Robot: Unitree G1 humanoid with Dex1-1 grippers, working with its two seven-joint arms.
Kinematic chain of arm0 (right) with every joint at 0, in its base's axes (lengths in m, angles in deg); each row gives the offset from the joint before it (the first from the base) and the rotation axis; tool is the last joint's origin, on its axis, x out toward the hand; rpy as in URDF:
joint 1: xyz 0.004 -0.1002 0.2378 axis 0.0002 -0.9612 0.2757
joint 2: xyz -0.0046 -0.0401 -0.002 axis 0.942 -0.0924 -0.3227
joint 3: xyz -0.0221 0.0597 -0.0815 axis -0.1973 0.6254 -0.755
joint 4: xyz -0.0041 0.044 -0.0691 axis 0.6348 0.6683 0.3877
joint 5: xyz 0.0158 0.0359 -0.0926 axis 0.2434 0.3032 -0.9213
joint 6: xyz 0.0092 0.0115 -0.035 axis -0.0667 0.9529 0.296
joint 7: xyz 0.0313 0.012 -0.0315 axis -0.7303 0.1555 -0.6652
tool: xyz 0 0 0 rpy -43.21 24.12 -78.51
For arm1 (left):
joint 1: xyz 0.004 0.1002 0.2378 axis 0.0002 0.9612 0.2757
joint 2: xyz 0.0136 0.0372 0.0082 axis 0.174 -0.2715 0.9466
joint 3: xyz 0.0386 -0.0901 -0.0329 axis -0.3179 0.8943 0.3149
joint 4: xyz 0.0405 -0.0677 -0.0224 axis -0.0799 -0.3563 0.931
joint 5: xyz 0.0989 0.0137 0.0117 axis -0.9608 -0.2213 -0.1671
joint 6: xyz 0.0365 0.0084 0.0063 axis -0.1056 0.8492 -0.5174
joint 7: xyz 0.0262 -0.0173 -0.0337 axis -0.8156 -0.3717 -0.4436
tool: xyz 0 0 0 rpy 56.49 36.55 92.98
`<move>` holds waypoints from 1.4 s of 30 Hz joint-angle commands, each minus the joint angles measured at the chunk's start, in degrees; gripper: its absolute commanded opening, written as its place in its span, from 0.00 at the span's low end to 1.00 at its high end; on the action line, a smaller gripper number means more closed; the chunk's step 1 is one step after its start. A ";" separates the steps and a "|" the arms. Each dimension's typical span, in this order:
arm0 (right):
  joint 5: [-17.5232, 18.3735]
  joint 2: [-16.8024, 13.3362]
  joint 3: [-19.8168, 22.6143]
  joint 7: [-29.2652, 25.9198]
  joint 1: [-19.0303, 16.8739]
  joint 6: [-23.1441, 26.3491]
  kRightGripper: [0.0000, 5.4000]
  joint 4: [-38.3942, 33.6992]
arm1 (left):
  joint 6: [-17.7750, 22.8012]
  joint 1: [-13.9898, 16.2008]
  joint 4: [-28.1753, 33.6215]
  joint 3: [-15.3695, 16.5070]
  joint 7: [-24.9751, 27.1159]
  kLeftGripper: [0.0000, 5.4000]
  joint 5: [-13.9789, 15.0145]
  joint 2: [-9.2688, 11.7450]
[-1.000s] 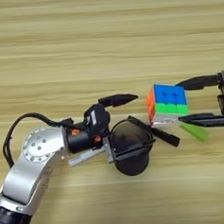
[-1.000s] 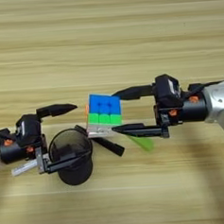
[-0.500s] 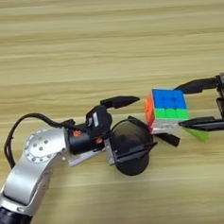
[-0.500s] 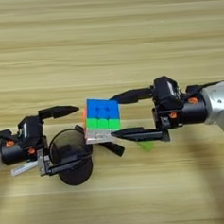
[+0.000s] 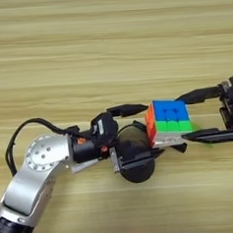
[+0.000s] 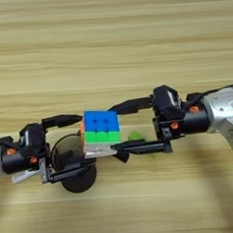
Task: Move the objects on the table
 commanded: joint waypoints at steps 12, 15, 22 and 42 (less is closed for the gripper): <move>-0.92 -0.65 -0.85 -0.43 -0.84 -0.51 0.61 0.28 | -0.27 0.19 1.12 -0.02 0.66 0.60 -0.16 0.71; -1.14 -0.72 -0.98 -0.52 -0.87 -0.58 0.61 0.40 | -0.21 0.27 1.34 -0.02 0.69 0.60 -0.10 0.81; -1.60 -0.85 -1.17 -0.80 -0.94 -0.65 0.61 0.65 | -0.13 0.43 1.70 -0.12 0.67 0.60 -0.08 0.89; -2.02 -0.74 -1.53 -1.85 0.31 -2.53 0.61 -0.30 | 1.56 0.60 2.94 -0.24 2.74 0.60 2.67 1.82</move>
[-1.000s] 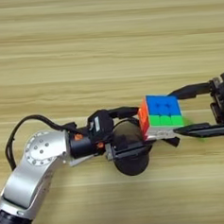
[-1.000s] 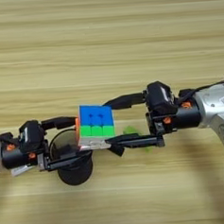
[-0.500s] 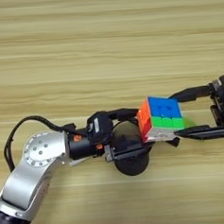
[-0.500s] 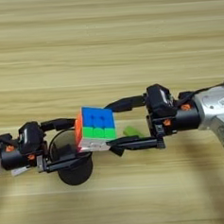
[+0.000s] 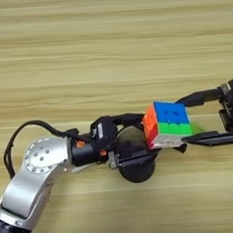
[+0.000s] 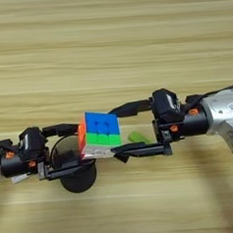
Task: Move the objects on the table
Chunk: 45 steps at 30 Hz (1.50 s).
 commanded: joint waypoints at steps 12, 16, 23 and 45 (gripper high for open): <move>-0.88 -0.63 -0.67 -1.46 1.60 -1.35 0.61 -0.52 | 1.16 -0.12 2.61 -0.87 1.78 0.60 2.08 0.86; -0.83 -0.52 -0.68 -1.53 1.72 -1.36 0.61 -0.23 | 1.10 0.01 2.72 -1.02 1.76 0.60 2.02 0.92; -0.98 -0.37 -0.86 -1.54 2.00 -1.29 0.61 0.25 | 1.06 0.09 2.64 -1.04 1.85 0.60 2.18 0.97; 0.59 -0.57 0.33 -1.36 1.00 -0.92 0.99 -0.74 | 0.40 -0.20 1.64 -0.51 1.10 0.60 1.39 0.13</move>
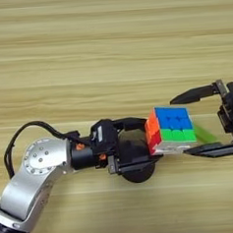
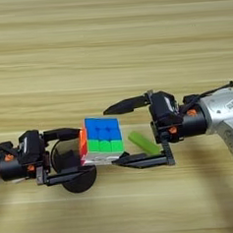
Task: Move the objects on the table
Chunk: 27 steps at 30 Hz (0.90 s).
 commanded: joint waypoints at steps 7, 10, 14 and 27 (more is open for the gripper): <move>7.60 0.21 4.45 1.02 0.51 2.92 1.00 -2.57 | -0.83 -0.83 -0.11 0.80 -1.02 0.60 0.37 -1.08; 9.42 0.19 5.86 1.37 0.05 3.48 1.00 -2.85 | -0.94 -1.13 -0.51 1.33 -1.80 0.60 0.27 -1.76; 10.87 0.28 7.27 2.01 -0.85 3.57 1.00 -3.03 | -1.38 -1.53 -1.14 2.39 -3.13 0.60 0.09 -2.75; 12.71 1.29 11.52 3.42 -3.56 2.74 1.00 -2.51 | -2.95 -2.18 -5.60 7.75 -7.33 0.60 -0.36 -4.62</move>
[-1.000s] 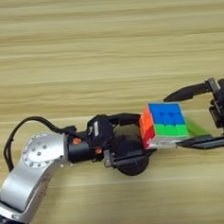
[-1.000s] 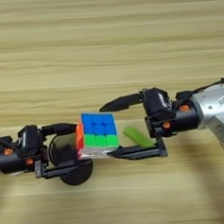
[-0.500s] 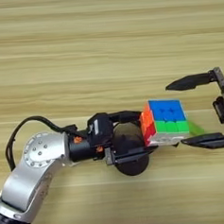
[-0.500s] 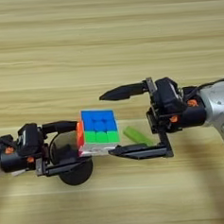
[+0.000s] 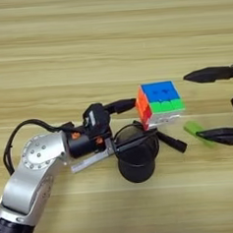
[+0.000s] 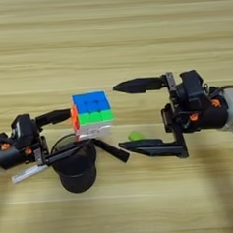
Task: Move the objects on the table
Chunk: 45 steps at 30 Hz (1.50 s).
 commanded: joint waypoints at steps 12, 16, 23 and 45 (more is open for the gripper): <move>0.44 2.15 3.72 2.03 -2.62 -1.46 1.00 -0.18 | -1.89 -3.40 -10.64 6.62 -10.88 0.60 -6.02 -1.33; -1.40 4.11 4.23 4.95 -2.87 -3.08 1.00 0.53 | -1.67 -3.06 -11.77 6.57 -12.67 0.60 -7.72 -1.28; -8.15 10.31 4.07 16.58 -4.18 -8.02 1.00 2.34 | -0.09 -2.34 -11.82 6.52 -14.84 0.60 -9.72 -1.46; -26.05 24.32 4.63 47.71 -2.88 -17.66 1.00 10.71 | 5.22 2.91 -9.42 5.21 -23.81 0.60 -14.00 -4.86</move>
